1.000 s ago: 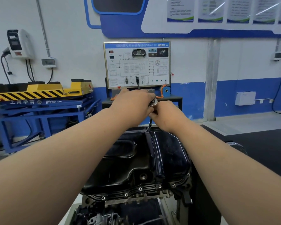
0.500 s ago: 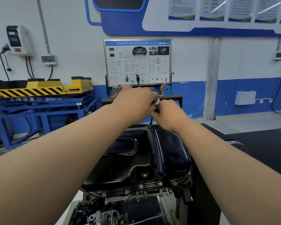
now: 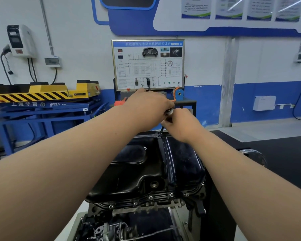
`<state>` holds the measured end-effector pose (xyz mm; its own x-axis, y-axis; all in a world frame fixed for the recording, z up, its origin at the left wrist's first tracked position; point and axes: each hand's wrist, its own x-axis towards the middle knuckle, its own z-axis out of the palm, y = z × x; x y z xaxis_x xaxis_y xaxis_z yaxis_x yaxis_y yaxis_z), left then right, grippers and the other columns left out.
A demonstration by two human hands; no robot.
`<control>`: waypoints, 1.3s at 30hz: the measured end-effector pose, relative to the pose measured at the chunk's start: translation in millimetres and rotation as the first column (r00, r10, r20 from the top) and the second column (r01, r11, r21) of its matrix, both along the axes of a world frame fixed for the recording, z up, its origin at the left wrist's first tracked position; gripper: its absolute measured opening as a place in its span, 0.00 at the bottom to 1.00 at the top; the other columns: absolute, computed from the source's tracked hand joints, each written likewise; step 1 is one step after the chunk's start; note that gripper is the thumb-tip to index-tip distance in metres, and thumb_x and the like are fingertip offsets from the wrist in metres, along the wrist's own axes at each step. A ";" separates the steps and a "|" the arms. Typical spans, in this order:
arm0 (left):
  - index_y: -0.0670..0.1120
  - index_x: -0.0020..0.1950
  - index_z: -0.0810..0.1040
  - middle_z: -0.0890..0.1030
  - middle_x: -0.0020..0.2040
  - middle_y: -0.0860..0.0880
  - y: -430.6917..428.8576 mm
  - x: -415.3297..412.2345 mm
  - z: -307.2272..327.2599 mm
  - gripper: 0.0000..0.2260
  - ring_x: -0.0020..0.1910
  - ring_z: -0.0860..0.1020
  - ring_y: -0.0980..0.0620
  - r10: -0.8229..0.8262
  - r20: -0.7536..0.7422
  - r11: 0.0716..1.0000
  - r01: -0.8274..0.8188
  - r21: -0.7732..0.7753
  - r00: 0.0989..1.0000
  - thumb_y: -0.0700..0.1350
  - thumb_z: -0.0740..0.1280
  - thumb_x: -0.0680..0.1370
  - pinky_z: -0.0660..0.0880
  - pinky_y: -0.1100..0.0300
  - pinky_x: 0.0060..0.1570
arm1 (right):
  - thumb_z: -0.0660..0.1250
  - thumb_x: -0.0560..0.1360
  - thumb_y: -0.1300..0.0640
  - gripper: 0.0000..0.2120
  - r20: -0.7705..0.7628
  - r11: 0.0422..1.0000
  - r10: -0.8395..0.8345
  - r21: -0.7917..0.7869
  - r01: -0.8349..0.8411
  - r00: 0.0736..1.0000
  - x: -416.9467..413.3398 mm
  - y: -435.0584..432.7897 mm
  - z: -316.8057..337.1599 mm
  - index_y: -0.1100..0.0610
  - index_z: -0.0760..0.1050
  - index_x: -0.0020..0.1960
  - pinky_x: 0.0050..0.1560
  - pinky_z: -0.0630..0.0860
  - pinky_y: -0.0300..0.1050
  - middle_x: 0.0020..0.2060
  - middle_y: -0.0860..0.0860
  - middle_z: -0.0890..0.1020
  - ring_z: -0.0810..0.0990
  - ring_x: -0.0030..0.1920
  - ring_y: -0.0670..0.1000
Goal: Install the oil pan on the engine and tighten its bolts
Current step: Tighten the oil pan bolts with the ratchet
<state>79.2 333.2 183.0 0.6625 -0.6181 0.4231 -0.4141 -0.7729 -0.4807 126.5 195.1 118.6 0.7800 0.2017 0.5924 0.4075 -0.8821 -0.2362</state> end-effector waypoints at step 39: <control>0.48 0.48 0.72 0.74 0.44 0.50 -18.3 -4.9 -5.6 0.11 0.48 0.75 0.47 0.157 -0.087 0.949 -0.174 -0.262 0.984 0.56 0.60 0.78 0.60 0.54 0.46 | 0.59 0.73 0.56 0.13 -0.050 0.987 -0.099 -0.135 0.092 0.994 10.3 -1.4 10.1 0.50 0.63 0.31 0.25 0.60 0.41 0.28 0.48 0.70 0.69 0.28 0.49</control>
